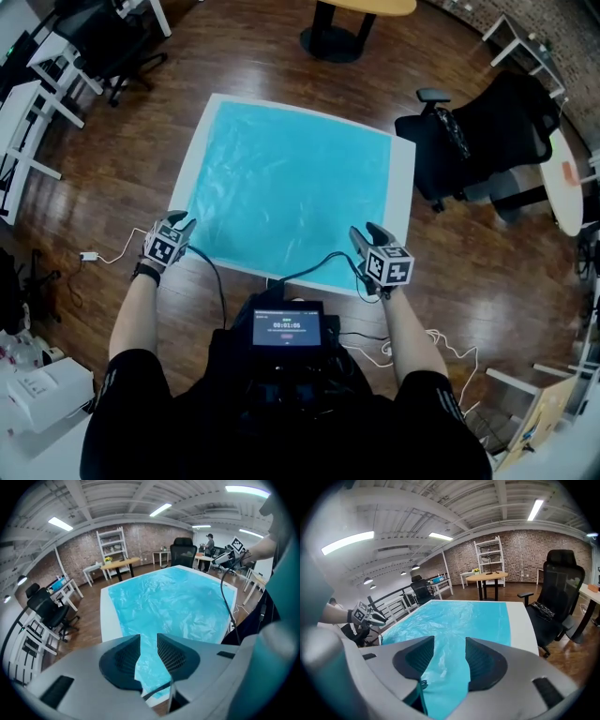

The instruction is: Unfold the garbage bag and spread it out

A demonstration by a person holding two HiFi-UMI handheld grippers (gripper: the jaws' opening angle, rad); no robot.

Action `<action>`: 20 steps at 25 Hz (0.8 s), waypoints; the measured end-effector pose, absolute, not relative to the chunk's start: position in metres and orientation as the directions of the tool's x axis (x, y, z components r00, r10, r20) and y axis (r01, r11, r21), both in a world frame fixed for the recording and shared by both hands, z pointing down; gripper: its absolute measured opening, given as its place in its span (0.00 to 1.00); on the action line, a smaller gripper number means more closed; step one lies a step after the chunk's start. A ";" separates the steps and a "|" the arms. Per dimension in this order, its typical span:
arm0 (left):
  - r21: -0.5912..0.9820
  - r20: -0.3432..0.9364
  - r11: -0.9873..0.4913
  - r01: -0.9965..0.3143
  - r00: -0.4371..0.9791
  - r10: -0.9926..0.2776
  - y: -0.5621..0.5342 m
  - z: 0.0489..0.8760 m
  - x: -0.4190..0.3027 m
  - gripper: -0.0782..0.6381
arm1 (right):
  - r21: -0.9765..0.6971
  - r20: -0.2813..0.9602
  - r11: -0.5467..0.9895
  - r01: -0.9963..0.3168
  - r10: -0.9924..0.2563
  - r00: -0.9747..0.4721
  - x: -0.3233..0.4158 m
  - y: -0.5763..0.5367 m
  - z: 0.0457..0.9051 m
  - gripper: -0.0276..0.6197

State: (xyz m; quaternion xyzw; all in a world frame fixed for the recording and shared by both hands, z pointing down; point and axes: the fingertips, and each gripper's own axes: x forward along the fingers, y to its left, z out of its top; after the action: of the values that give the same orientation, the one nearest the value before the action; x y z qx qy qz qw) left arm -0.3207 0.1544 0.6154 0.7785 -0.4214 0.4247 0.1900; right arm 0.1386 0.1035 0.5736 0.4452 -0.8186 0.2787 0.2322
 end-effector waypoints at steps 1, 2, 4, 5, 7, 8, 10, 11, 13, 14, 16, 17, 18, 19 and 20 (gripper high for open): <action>-0.066 0.820 -0.571 -0.819 0.282 -0.499 0.160 0.612 -0.321 0.26 | -0.255 0.621 0.443 -0.859 -0.606 -0.497 0.140 0.109 0.572 0.42; -0.070 0.818 -0.569 -0.819 0.279 -0.502 0.165 0.608 -0.321 0.26 | -0.261 0.613 0.440 -0.859 -0.612 -0.500 0.140 0.115 0.568 0.42; -0.075 0.813 -0.566 -0.821 0.278 -0.511 0.175 0.601 -0.320 0.26 | -0.265 0.597 0.441 -0.857 -0.623 -0.505 0.141 0.124 0.560 0.42; -0.071 0.810 -0.561 -0.824 0.281 -0.515 0.180 0.598 -0.319 0.26 | -0.267 0.591 0.443 -0.856 -0.626 -0.508 0.142 0.129 0.557 0.42; -0.054 0.809 -0.554 -0.830 0.289 -0.512 0.192 0.596 -0.316 0.26 | -0.277 0.589 0.438 -0.855 -0.626 -0.512 0.144 0.141 0.558 0.42; -0.049 0.811 -0.554 -0.831 0.291 -0.507 0.197 0.597 -0.315 0.26 | -0.283 0.590 0.433 -0.856 -0.625 -0.511 0.144 0.147 0.560 0.42; -0.039 0.818 -0.558 -0.829 0.294 -0.495 0.206 0.603 -0.315 0.26 | -0.293 0.598 0.423 -0.858 -0.619 -0.509 0.142 0.158 0.565 0.42; -0.031 0.820 -0.557 -0.830 0.298 -0.488 0.209 0.607 -0.314 0.26 | -0.298 0.604 0.417 -0.859 -0.614 -0.508 0.141 0.164 0.570 0.42; -0.011 0.824 -0.549 -0.836 0.304 -0.479 0.215 0.618 -0.314 0.26 | -0.309 0.619 0.407 -0.860 -0.600 -0.507 0.136 0.177 0.582 0.42; -0.003 0.825 -0.542 -0.841 0.304 -0.477 0.218 0.624 -0.315 0.26 | -0.312 0.627 0.402 -0.861 -0.594 -0.504 0.134 0.182 0.589 0.42; 0.014 0.825 -0.521 -0.854 0.304 -0.476 0.220 0.635 -0.315 0.26 | -0.313 0.647 0.387 -0.867 -0.582 -0.493 0.132 0.190 0.603 0.42; 0.023 0.825 -0.510 -0.860 0.304 -0.476 0.220 0.640 -0.314 0.26 | -0.314 0.659 0.375 -0.872 -0.576 -0.485 0.133 0.193 0.611 0.42; 0.030 0.825 -0.500 -0.865 0.304 -0.476 0.219 0.645 -0.314 0.26 | -0.314 0.672 0.361 -0.878 -0.569 -0.475 0.133 0.197 0.620 0.42; 0.034 0.825 -0.490 -0.871 0.302 -0.478 0.217 0.649 -0.314 0.26 | -0.313 0.686 0.347 -0.884 -0.561 -0.463 0.134 0.200 0.629 0.42; 0.034 0.824 -0.480 -0.877 0.296 -0.483 0.214 0.655 -0.316 0.26 | -0.309 0.699 0.333 -0.891 -0.555 -0.450 0.135 0.203 0.637 0.42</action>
State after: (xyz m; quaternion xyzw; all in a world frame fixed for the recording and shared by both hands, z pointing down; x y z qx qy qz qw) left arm -0.3158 0.2141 0.6547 0.7652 -0.4443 0.3930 0.2501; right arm 0.1350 0.2025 0.6367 0.4640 -0.7791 0.3439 0.2440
